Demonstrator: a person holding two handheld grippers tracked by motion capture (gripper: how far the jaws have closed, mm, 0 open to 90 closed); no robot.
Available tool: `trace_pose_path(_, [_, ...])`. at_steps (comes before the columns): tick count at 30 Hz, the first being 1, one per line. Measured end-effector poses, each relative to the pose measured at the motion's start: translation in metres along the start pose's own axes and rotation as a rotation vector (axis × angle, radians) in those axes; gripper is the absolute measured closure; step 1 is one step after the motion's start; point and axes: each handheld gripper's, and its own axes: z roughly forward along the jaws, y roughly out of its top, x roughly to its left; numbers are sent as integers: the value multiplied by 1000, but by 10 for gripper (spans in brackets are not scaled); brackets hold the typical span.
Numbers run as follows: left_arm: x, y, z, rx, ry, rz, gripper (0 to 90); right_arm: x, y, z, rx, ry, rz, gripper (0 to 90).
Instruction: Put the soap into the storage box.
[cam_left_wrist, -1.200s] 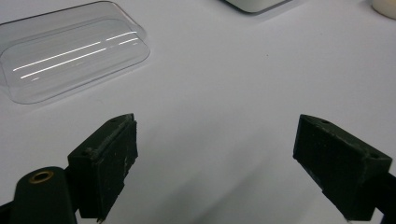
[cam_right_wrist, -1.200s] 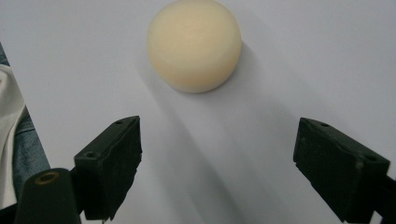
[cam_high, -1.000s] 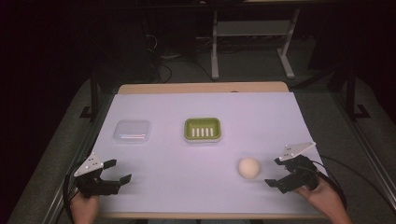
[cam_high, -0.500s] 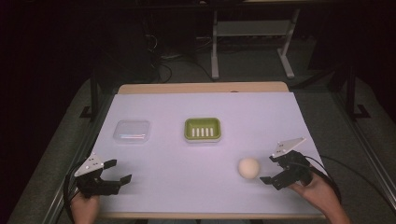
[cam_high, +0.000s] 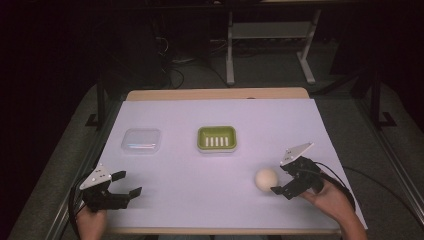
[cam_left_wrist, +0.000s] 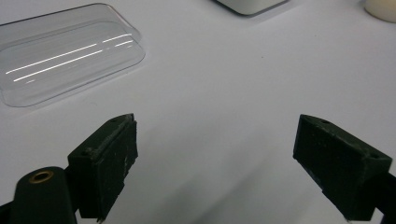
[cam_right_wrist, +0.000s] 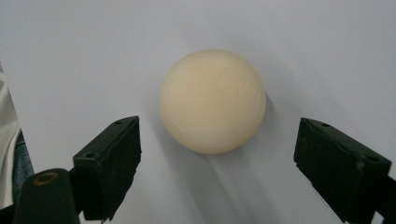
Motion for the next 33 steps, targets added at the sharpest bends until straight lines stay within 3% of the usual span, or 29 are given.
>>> trace_pose_path(17, [-1, 0, -1, -10, 2, -6, 130, -5, 13, 17, 34, 17, -28, 143])
trace_pose_path(33, [-1, 0, 0, -6, -1, -1, 130, -5, 22, 34, 100, 43, -53, 144])
